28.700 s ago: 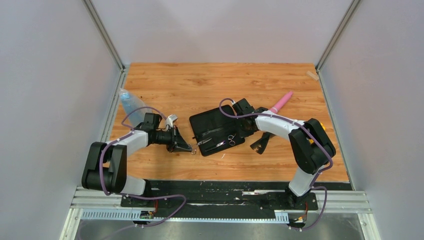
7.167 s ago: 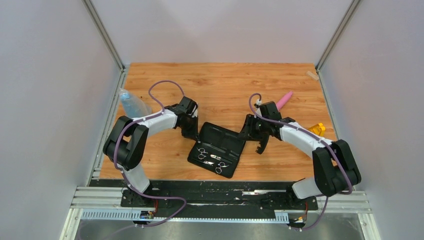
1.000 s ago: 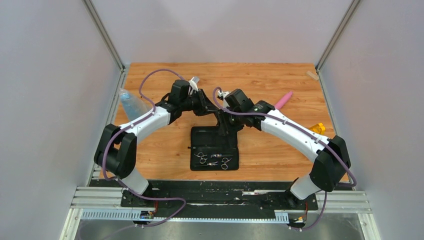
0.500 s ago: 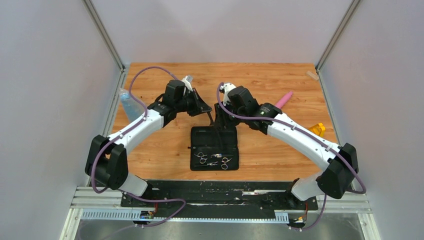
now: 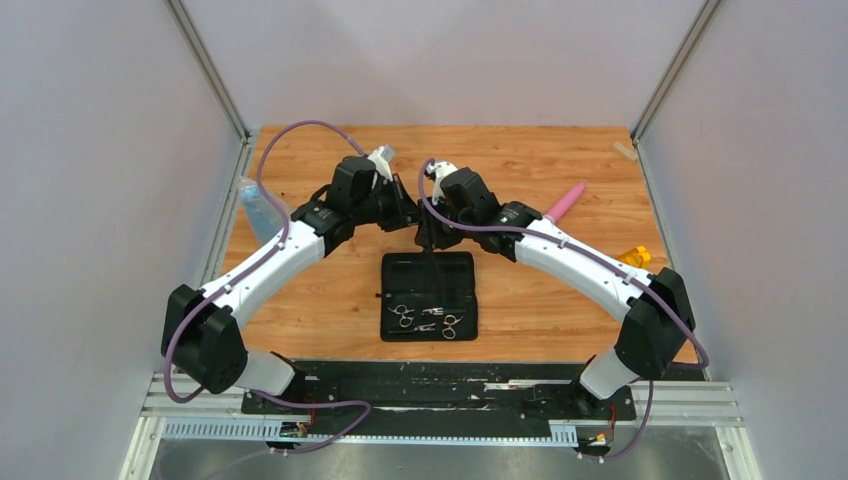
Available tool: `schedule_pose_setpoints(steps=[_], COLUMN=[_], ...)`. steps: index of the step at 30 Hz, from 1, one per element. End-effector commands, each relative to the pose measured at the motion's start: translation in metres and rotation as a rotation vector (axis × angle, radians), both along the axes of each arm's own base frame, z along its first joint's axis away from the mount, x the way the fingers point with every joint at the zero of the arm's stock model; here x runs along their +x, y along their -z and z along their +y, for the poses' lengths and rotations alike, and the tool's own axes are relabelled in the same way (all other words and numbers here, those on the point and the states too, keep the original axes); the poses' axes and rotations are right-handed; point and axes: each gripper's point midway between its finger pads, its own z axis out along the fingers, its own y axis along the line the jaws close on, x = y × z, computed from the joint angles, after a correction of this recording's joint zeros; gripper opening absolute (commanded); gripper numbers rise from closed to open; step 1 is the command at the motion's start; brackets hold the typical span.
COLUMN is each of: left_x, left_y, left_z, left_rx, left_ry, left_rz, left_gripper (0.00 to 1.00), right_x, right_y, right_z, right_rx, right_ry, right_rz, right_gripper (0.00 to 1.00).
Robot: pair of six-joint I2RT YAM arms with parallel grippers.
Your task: Sort the hair-cutting tools
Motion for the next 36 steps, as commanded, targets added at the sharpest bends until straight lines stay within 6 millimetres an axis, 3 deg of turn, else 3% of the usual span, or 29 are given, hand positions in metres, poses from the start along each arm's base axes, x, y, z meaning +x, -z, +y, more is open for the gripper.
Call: schedule_pose_setpoints(steps=[1, 5, 7, 13, 14, 17, 20, 21, 22, 23, 24, 25, 26, 31, 36], left_x=[-0.004, -0.004, -0.004, -0.003, -0.002, -0.01, -0.021, -0.026, -0.032, -0.036, -0.04, -0.043, -0.046, -0.054, -0.057], left_y=[-0.038, -0.04, -0.045, -0.07, -0.071, -0.088, -0.084, -0.093, -0.085, -0.094, -0.086, -0.096, -0.094, -0.093, -0.103], left_z=[-0.005, -0.002, 0.004, 0.04, 0.048, 0.067, 0.075, 0.075, 0.072, 0.071, 0.069, 0.067, 0.063, 0.043, 0.025], left_rx=[-0.026, 0.01, 0.034, 0.11, 0.114, 0.075, 0.028, -0.012, -0.029, -0.077, -0.094, -0.154, -0.192, -0.392, -0.592], left_ry=[0.016, 0.013, 0.005, -0.094, -0.118, -0.157, -0.159, -0.159, -0.135, -0.137, -0.128, -0.134, -0.117, -0.081, -0.022], left_rz=[-0.096, -0.116, -0.151, -0.248, -0.253, -0.29, -0.282, -0.3, -0.284, -0.302, -0.281, -0.293, -0.293, -0.185, -0.091], left_gripper=[0.03, 0.12, 0.26, 0.72, 0.82, 0.96, 1.0, 1.0, 1.0, 1.0, 1.0, 1.0, 1.0, 1.0, 1.0], right_x=[0.01, 0.012, 0.013, 0.016, 0.017, 0.018, 0.015, 0.013, 0.01, 0.008, 0.005, 0.004, 0.002, -0.006, -0.01], right_y=[-0.025, -0.028, -0.03, -0.037, -0.043, -0.067, -0.104, -0.119, -0.137, -0.148, -0.161, -0.171, -0.179, -0.214, -0.232], right_z=[0.017, 0.012, 0.007, -0.017, -0.021, -0.033, -0.047, -0.053, -0.062, -0.068, -0.074, -0.078, -0.081, -0.081, -0.081], right_rx=[0.091, 0.094, 0.095, 0.178, 0.213, 0.324, 0.473, 0.53, 0.589, 0.632, 0.681, 0.716, 0.742, 0.845, 0.922], right_ry=[0.01, 0.035, 0.054, 0.13, 0.14, 0.161, 0.189, 0.205, 0.226, 0.238, 0.247, 0.254, 0.251, 0.208, 0.195], right_rz=[-0.042, -0.062, -0.08, -0.109, -0.126, -0.23, -0.389, -0.452, -0.522, -0.58, -0.636, -0.677, -0.711, -0.821, -0.873], right_gripper=[0.29, 0.08, 0.01, 0.0, 0.0, 0.0, 0.0, 0.0, 0.0, 0.0, 0.0, 0.0, 0.0, 0.0, 0.0])
